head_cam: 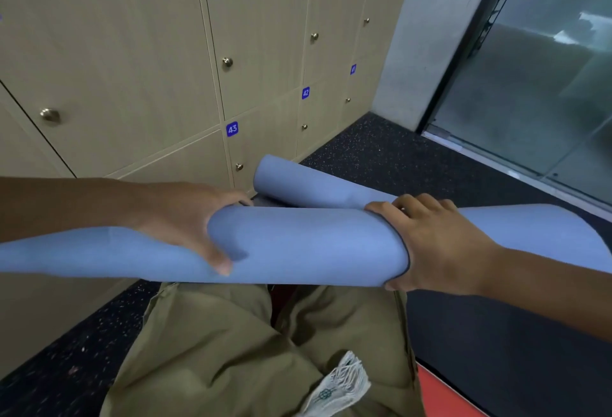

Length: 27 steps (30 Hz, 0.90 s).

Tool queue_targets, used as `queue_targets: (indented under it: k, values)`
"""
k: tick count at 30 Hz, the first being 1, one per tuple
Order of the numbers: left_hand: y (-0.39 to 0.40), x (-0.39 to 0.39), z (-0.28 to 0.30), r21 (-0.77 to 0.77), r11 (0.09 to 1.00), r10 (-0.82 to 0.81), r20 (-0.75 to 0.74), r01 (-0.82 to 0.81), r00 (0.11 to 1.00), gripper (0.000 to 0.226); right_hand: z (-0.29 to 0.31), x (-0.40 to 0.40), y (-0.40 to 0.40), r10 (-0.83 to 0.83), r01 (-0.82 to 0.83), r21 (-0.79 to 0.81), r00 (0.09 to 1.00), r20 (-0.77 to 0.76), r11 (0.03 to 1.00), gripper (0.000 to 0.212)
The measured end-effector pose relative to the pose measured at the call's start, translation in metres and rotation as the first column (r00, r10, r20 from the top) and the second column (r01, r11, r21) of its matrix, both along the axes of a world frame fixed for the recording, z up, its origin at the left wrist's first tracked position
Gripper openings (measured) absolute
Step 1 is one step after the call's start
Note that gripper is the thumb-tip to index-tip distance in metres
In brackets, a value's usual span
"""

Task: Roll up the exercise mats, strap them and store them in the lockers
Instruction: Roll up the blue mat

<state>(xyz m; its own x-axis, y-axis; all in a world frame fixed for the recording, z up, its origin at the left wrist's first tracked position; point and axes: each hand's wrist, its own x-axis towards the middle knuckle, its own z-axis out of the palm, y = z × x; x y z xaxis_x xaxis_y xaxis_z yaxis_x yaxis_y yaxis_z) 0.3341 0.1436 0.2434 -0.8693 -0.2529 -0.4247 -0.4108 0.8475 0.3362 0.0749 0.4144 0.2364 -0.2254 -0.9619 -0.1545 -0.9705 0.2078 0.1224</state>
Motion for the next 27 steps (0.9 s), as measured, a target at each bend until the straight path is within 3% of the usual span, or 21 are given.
queue_targets:
  k: [5, 7, 10, 13, 15, 17, 20, 27]
  values:
    - [0.028, -0.038, -0.003, 0.159, 0.987, -0.016, -0.006, 0.017, 1.000, 0.082, -0.022, 0.009, 0.007, -0.007, -0.009, -0.157, 0.994, -0.106, 0.988, 0.112]
    - [0.036, -0.057, -0.011, 0.162, 0.984, -0.059, -0.070, 0.070, 0.996, 0.083, -0.022, 0.009, 0.010, 0.006, -0.017, -0.111, 0.995, -0.096, 0.994, 0.117]
    - [0.043, -0.069, -0.021, 0.117, 0.988, -0.087, -0.086, 0.097, 0.993, 0.082, 0.003, -0.004, 0.008, -0.071, 0.048, 0.178, 0.990, 0.125, 0.983, 0.106]
    - [0.042, -0.073, -0.020, 0.084, 0.988, -0.119, -0.088, 0.127, 0.989, 0.082, 0.028, -0.029, -0.005, -0.257, 0.140, 0.277, 0.854, 0.451, 0.951, 0.083]
    - [0.043, -0.076, -0.019, 0.065, 0.989, -0.133, -0.054, 0.136, 0.990, 0.085, 0.033, -0.043, -0.013, -0.360, 0.203, 0.339, 0.783, 0.507, 0.919, 0.081]
    - [0.045, -0.081, -0.018, 0.045, 0.988, -0.149, -0.020, 0.149, 0.989, 0.086, 0.035, -0.047, -0.018, -0.455, 0.241, 0.447, 0.756, 0.470, 0.862, 0.080]
    - [0.049, -0.081, -0.016, 0.060, 0.988, -0.142, 0.031, 0.140, 0.989, 0.081, 0.030, -0.053, -0.025, -0.465, 0.249, 0.506, 0.810, 0.359, 0.825, 0.083]
    - [0.048, -0.077, -0.017, 0.121, 0.985, -0.128, 0.028, 0.123, 0.991, 0.076, -0.006, -0.102, -0.059, -0.407, 0.301, 0.440, 0.898, 0.169, 0.846, 0.089]
